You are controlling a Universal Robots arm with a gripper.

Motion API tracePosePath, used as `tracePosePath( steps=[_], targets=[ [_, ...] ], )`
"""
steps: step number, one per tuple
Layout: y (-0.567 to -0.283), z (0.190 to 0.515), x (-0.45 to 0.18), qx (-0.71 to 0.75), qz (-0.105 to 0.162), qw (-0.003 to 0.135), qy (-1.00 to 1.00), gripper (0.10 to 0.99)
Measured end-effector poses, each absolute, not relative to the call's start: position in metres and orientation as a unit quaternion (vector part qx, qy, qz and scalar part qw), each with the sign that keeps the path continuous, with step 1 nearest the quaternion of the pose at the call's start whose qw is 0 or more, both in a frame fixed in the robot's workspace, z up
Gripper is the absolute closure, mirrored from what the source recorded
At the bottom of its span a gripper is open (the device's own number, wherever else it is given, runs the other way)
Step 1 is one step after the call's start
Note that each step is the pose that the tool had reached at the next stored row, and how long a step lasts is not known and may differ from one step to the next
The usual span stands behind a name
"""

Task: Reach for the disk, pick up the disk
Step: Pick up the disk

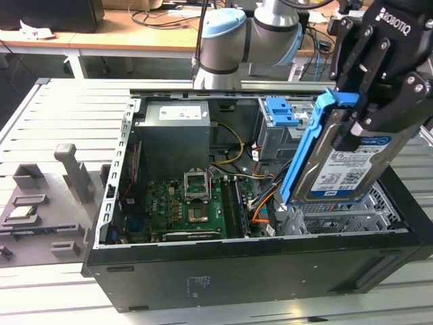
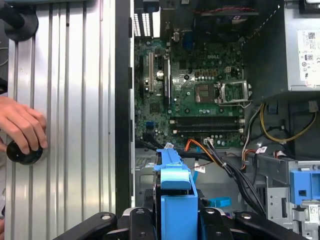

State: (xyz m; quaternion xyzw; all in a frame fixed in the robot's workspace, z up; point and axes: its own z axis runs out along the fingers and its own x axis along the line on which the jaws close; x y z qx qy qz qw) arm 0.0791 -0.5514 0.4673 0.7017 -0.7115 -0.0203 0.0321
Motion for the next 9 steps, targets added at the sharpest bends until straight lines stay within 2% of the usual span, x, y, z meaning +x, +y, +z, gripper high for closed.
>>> tracePosePath(
  steps=[3, 9],
  targets=[
    [-0.545, 0.455, 0.103, 0.702, -0.021, 0.035, -0.711, 0.718],
    [-0.543, 0.45, 0.11, 0.702, -0.021, 0.035, -0.711, 0.718]
  ],
)
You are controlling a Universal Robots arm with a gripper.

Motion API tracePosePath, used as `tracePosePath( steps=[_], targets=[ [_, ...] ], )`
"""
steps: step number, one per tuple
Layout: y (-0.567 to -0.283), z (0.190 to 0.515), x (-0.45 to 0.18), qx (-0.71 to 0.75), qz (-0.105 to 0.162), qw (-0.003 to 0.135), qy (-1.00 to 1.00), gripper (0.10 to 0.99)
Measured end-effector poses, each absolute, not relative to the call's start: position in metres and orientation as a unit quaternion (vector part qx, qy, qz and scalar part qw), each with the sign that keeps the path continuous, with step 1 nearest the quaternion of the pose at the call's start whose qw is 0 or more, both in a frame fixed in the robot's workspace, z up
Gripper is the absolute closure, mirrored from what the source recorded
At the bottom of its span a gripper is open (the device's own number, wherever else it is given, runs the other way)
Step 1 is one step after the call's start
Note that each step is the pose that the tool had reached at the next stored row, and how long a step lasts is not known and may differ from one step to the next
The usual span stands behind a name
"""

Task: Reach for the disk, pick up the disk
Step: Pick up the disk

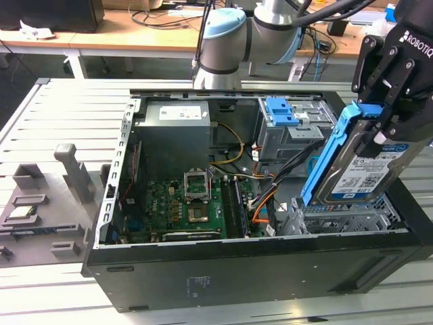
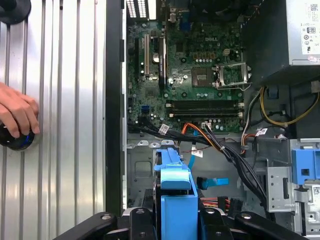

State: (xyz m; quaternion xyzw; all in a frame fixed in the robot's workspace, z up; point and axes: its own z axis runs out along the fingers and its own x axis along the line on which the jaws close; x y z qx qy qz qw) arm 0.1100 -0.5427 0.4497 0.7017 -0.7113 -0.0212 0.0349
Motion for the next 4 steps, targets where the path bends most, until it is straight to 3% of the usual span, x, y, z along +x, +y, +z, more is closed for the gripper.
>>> tracePosePath(
  steps=[4],
  targets=[
    [-0.5427, 0.4496, 0.1101, 0.702, -0.021, 0.035, -0.711, 0.718]
  ],
)
